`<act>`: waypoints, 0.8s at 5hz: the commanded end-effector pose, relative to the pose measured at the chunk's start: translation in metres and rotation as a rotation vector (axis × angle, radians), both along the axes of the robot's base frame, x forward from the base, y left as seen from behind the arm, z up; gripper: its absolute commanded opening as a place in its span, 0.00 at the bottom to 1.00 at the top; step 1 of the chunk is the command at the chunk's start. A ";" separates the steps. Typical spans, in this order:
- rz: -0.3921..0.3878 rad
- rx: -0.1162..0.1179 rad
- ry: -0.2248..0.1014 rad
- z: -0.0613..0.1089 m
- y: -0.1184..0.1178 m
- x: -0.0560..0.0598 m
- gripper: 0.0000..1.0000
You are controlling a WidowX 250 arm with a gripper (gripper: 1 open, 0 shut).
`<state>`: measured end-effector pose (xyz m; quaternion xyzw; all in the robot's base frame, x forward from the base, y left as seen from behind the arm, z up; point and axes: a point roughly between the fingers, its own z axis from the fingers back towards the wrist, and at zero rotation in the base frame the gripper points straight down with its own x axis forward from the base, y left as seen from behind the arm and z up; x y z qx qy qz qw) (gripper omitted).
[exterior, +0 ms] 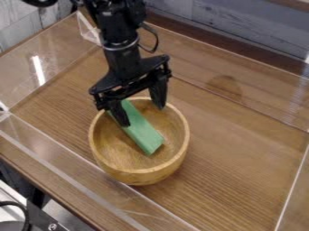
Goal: Remove the green block from inside the brown bowl and put it on the table
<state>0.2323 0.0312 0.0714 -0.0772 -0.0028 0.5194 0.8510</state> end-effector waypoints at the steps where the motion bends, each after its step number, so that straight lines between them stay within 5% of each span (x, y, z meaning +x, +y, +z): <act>1: 0.007 0.008 -0.051 0.000 0.003 0.002 1.00; 4: 0.026 0.003 -0.061 -0.024 0.004 -0.002 1.00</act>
